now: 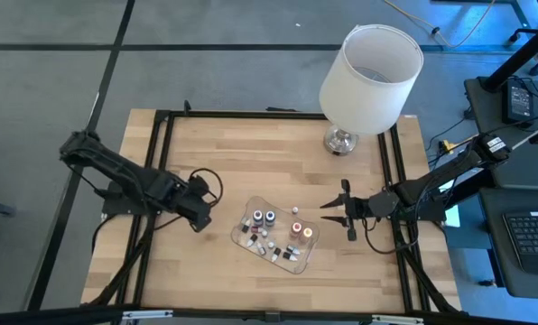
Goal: Pick & Place food coloring
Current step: Put the big pink food coloring bottle into the container
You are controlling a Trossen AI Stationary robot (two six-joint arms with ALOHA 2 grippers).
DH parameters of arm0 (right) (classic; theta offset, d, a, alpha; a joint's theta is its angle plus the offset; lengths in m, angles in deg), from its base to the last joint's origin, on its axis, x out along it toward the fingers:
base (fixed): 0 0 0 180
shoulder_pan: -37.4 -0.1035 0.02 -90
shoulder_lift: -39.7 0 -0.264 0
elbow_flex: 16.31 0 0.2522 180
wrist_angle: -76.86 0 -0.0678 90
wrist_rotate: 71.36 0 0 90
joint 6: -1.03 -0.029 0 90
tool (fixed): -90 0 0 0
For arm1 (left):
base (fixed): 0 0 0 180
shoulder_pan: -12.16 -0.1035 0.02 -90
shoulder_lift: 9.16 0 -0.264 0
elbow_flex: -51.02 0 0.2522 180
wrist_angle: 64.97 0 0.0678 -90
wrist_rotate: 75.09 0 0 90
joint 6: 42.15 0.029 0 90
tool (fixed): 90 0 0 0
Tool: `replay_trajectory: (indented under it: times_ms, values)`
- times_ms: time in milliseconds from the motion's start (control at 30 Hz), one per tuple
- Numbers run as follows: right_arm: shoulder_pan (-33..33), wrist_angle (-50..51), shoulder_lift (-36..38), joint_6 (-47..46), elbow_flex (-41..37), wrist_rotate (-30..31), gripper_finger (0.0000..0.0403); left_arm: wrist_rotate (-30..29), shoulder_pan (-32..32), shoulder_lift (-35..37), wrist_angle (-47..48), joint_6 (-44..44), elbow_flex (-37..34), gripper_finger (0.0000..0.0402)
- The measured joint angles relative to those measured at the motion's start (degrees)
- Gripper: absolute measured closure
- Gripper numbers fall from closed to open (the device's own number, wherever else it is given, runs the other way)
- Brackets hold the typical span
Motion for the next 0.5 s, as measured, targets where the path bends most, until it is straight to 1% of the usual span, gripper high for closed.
replay_trajectory:
  times_ms: [267,500]
  values:
    - [0.0,-0.1,0.0,-0.9,0.0,0.0,0.0258,0.4,0.0,-3.9,-0.1,0.2,0.0,0.018]
    - [0.0,-0.1,0.0,-1.0,0.0,0.0,0.0258,1.0,0.0,-6.1,2.1,-4.1,0.0,0.0181]
